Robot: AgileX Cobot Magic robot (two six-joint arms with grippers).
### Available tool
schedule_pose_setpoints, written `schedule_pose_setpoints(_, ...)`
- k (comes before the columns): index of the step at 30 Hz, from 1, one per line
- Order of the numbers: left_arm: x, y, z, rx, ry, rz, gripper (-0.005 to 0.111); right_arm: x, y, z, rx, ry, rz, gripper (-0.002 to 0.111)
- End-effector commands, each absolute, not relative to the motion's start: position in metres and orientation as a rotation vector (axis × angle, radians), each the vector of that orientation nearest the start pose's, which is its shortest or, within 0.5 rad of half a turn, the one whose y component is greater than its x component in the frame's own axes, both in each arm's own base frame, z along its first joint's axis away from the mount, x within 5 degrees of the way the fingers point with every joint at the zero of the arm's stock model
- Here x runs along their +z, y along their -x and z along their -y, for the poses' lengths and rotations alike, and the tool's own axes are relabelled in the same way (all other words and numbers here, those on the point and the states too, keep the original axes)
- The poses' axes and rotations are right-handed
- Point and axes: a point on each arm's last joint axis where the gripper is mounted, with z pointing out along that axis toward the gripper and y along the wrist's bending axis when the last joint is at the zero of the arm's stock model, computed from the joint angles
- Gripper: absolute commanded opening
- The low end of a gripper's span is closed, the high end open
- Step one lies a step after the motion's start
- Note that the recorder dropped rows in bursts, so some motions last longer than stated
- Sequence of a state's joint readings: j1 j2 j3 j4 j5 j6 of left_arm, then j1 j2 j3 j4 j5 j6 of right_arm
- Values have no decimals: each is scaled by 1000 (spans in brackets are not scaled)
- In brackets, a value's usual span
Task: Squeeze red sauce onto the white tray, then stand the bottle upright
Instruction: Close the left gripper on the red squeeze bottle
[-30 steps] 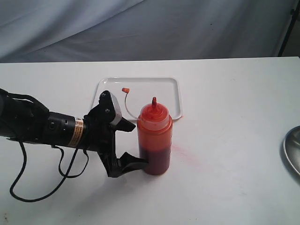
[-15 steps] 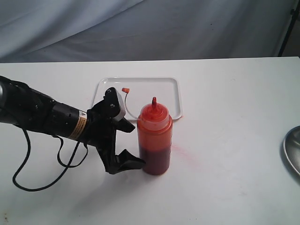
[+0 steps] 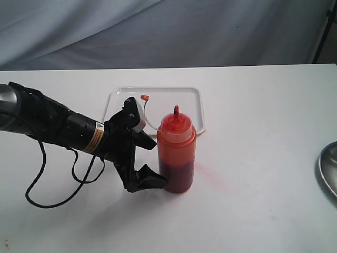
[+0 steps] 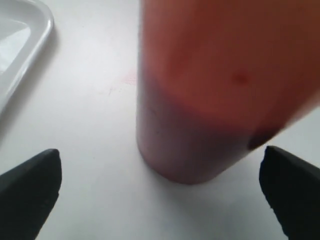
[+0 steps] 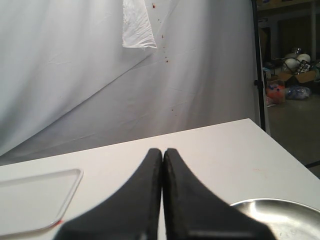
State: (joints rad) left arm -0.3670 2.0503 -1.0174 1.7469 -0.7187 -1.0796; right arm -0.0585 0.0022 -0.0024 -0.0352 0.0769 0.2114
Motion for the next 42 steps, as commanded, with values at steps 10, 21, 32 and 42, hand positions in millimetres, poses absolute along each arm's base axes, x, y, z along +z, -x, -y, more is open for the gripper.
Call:
schedule_pose_setpoints(10,110,-317,190,-855,-1412,-1993,105,207,-56,3,86,-177,-1547,0)
schedule_pose_setpoints(21,109,-302,215,-872,-1458,-2002,105,207,-56,3,86,-177,-1547,0)
schedule_pose_setpoints(32,106,-307,213,-794,-1429,-2040,105,207,-56,3,86,-177,-1547,0)
schedule_pose_setpoints(42,106,-307,212,-781,-1433,-2037,105,207,-56,3,86,-177,-1547,0)
